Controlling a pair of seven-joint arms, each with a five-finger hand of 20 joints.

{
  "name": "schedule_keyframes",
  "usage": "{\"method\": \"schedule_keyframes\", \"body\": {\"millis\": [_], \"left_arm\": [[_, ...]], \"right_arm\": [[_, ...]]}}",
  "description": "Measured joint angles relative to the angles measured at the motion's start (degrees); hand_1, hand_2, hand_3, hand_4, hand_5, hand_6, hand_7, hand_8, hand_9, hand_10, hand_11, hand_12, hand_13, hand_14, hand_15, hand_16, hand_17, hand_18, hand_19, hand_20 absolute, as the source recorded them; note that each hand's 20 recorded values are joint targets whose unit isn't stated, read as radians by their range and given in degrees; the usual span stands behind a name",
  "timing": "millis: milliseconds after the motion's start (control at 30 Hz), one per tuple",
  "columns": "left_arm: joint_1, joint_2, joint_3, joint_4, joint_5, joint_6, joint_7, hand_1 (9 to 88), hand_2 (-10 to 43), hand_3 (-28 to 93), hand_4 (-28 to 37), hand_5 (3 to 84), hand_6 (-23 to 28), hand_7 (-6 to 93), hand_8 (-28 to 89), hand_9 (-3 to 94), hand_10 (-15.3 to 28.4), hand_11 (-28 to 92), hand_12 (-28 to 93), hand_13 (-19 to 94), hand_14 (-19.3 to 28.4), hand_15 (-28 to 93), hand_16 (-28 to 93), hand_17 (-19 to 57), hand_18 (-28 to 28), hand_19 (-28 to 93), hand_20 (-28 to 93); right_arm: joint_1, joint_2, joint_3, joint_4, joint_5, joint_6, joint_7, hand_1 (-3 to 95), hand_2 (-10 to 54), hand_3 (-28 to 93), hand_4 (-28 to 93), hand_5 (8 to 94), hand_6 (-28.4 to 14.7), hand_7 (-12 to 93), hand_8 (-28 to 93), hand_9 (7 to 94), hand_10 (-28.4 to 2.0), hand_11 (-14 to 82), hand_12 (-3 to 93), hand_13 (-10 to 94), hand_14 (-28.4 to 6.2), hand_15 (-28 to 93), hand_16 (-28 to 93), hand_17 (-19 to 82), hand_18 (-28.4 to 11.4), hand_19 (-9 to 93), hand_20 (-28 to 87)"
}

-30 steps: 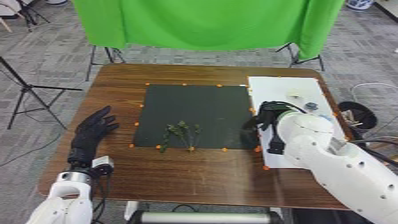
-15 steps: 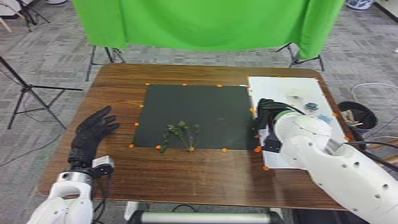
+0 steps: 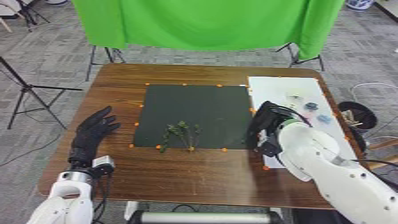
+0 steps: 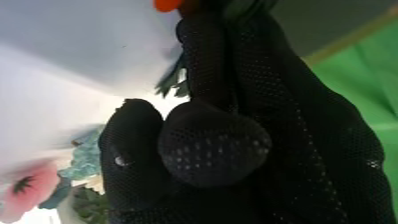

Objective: Arrange flowers

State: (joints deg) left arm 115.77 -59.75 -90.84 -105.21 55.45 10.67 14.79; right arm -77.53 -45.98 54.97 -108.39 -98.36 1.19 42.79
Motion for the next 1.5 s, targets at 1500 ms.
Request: {"method": "schedule_keyframes", "body": {"millis": [1500], "left_arm": [[-0.5,-0.15,0.59,0.08,0.09,-0.25,-0.13,29.7,-9.5,71,-23.5,39.4,0.0,15.8,-9,41.9,11.9,18,11,37,16.6,29,1,6.2,15.4,10,20]], "right_arm": [[6.9,-0.5,-13.2,1.5,-2.0,4.7,-12.6,63.9,-9.5,61,-14,75.7,-0.8,29,9,92.7,-11.2,3.6,25.7,94,-0.4,61,22,72,-7.0,93,41]]}}
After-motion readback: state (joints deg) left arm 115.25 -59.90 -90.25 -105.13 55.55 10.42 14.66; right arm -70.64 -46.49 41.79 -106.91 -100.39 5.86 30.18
